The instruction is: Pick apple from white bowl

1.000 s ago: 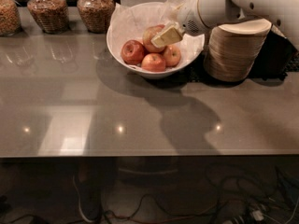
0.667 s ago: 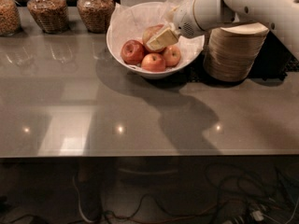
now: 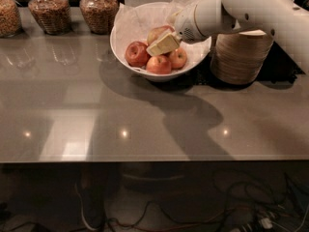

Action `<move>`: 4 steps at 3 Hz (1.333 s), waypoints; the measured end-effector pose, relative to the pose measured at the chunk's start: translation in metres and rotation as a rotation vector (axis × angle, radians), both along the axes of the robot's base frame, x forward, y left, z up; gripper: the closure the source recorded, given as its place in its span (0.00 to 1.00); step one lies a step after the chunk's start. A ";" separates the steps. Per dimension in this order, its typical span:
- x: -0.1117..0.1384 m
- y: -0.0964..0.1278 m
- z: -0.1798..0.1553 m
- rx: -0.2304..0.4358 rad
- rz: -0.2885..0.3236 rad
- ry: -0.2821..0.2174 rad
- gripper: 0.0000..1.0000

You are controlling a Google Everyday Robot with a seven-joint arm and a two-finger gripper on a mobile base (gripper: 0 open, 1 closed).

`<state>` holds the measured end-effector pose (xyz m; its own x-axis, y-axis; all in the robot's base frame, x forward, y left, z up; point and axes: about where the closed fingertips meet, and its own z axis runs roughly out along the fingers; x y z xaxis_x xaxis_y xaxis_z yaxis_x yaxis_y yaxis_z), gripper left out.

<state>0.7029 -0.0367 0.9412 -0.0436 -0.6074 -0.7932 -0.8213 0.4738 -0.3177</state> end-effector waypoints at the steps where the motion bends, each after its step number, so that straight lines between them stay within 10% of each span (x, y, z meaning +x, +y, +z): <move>1: 0.007 0.003 -0.009 0.008 -0.008 0.011 0.30; 3: 0.021 0.002 -0.027 0.012 -0.040 0.037 0.32; 4: 0.023 0.001 -0.032 0.010 -0.046 0.046 0.51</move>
Offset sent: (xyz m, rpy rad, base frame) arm 0.0237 -0.0027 -0.0280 0.0170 0.0345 -0.0534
